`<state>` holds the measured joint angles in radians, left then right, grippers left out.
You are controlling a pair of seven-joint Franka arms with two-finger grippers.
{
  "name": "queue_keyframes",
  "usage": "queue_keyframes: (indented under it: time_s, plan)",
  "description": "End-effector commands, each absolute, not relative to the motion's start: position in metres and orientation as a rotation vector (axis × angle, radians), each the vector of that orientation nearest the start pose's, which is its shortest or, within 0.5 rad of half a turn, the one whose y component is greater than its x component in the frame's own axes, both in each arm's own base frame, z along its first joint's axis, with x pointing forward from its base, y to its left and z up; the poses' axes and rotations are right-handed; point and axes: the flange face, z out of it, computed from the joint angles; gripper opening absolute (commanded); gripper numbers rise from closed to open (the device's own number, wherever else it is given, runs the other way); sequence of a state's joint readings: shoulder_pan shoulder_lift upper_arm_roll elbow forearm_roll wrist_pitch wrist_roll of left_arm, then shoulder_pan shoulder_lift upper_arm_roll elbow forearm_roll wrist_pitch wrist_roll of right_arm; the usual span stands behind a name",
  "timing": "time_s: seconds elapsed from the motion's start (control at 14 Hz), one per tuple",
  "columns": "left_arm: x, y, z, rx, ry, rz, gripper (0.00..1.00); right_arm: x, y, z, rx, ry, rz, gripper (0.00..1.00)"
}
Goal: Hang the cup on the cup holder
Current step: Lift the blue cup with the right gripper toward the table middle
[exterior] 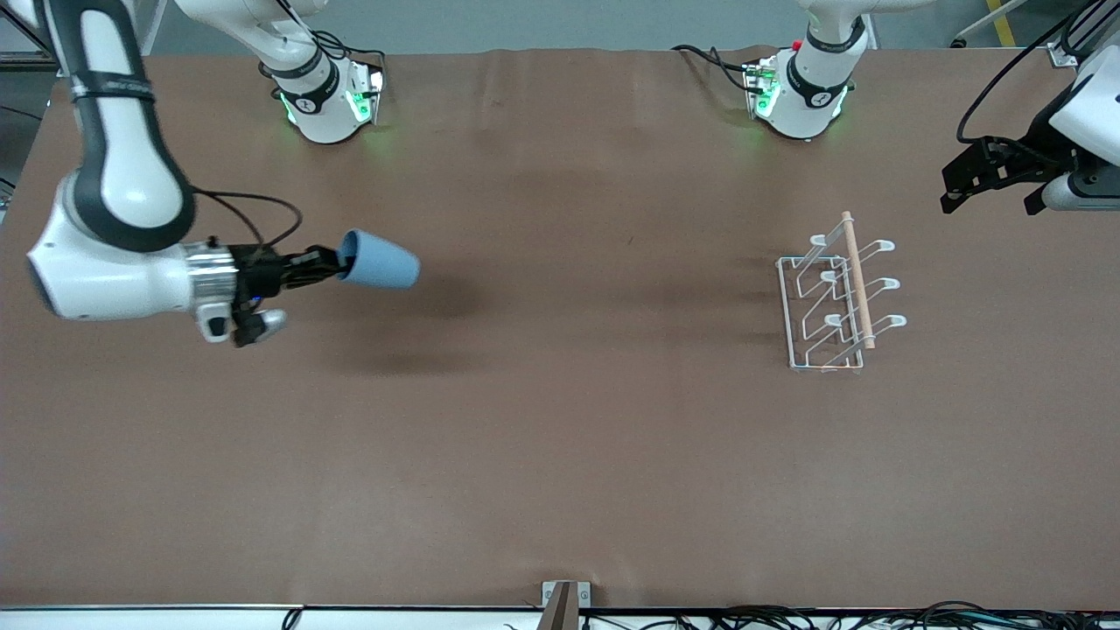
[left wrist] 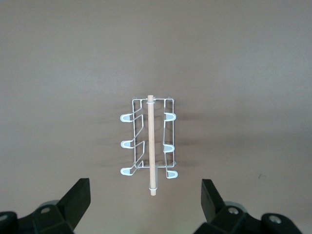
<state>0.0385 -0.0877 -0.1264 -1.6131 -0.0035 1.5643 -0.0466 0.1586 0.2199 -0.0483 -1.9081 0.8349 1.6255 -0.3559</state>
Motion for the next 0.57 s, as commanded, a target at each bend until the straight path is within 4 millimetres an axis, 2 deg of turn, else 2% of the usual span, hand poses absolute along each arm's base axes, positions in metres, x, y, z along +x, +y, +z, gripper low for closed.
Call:
queue_keyframes:
  time_s: [0.0, 0.29, 0.36, 0.5]
  plan:
    - [0.526, -0.048, 0.655, -3.148, 0.068, -0.049, 1.00, 0.533, 0.194, 0.393, -2.091, -0.183, 0.441, 0.00]
    - [0.526, -0.050, 0.655, -3.149, 0.073, -0.047, 1.00, 0.517, 0.293, 0.371, -1.818, -0.095, 0.509, 0.00]
    - [0.524, -0.057, 0.657, -3.147, 0.090, -0.054, 1.00, 0.513, 0.317, 0.368, -1.769, -0.074, 0.514, 0.00]
    - [0.522, -0.075, 0.657, -3.157, 0.144, -0.049, 1.00, 0.509, 0.350, 0.364, -1.684, 0.002, 0.493, 0.00]
